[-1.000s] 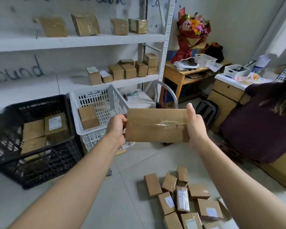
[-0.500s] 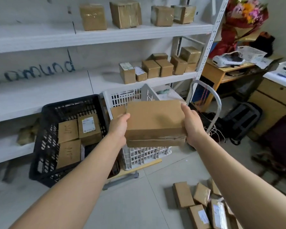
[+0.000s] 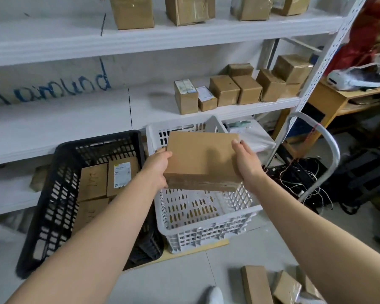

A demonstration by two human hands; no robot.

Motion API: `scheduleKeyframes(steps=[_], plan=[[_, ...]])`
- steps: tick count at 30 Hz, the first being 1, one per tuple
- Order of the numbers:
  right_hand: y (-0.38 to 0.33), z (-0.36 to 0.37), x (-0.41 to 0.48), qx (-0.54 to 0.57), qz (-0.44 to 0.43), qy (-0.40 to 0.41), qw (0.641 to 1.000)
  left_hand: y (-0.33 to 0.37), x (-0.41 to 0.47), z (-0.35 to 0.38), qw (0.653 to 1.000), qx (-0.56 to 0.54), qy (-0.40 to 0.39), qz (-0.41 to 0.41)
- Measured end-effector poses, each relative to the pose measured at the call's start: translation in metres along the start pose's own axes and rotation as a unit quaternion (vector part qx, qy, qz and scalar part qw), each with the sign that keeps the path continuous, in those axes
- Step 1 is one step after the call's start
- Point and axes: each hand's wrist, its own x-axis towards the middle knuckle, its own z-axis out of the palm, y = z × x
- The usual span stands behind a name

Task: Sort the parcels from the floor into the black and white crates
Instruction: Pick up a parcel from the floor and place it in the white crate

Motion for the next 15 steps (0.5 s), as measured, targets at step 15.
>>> scheduleKeyframes(steps=[15], plan=[[0.018,0.04,0.132,-0.122,0.043,-0.028,0.991,0.028,0.148,0.036,0.993,0.023,0.116,-0.025]])
